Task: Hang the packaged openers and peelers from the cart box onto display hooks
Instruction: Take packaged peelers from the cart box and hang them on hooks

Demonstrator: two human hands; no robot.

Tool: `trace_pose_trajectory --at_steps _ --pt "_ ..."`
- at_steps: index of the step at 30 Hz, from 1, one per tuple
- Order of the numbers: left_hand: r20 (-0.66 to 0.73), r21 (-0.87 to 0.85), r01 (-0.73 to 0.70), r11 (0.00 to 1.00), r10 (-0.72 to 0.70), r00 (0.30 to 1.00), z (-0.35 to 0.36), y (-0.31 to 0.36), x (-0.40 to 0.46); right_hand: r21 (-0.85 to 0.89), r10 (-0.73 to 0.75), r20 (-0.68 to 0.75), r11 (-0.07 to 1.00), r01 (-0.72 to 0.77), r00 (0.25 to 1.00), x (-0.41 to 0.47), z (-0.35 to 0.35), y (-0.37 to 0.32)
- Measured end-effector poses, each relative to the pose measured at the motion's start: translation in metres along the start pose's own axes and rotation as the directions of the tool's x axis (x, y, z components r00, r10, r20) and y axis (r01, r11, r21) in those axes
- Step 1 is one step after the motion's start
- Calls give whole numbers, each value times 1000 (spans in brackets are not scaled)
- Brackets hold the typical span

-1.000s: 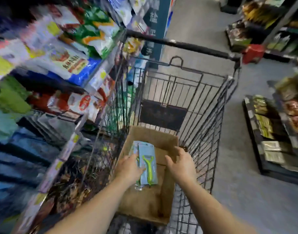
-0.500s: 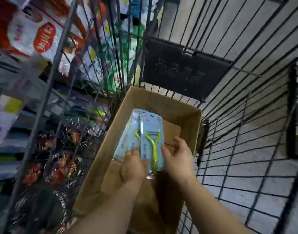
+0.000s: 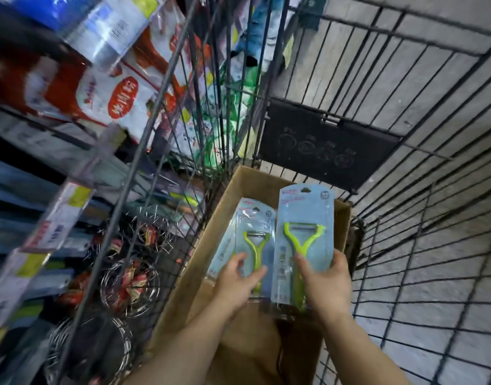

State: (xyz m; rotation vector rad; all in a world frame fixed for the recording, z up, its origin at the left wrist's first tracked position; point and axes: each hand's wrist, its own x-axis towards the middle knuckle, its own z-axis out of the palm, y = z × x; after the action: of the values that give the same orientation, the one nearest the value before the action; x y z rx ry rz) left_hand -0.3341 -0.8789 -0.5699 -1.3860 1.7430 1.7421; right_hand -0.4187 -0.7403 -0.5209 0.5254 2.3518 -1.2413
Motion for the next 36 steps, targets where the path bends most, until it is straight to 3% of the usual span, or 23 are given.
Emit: trace_pose_trajectory --at_steps 3,6,10,19,24,29,33,36 --pt "-262 311 33 950 52 964 7 -14 19 27 19 -5 999 -19 1000 2 -4 1" --pt "-280 489 74 869 76 957 18 -22 31 7 7 -11 1000 -7 1000 1 -5 2" --pt "-233 535 84 841 51 971 10 -15 40 -7 29 -22 1000 -29 999 -1 -6 -1" --pt "-53 383 6 924 15 998 -40 15 -20 -82 24 -15 996 -25 1000 -53 -21 -33" --pt "18 245 -143 959 143 990 -73 52 -79 -10 -2 -46 1000 2 999 -99 -46 -65" --pt "29 116 -274 955 273 962 -114 89 -150 71 -143 7 987 142 990 -144 -75 -111" --pt "-142 -107 -395 912 379 914 -136 95 -230 159 -277 113 953 257 954 -195 -100 -136" --pt "-276 -286 -495 821 424 863 -150 78 -304 234 -429 187 893 384 884 -249 -118 -143"
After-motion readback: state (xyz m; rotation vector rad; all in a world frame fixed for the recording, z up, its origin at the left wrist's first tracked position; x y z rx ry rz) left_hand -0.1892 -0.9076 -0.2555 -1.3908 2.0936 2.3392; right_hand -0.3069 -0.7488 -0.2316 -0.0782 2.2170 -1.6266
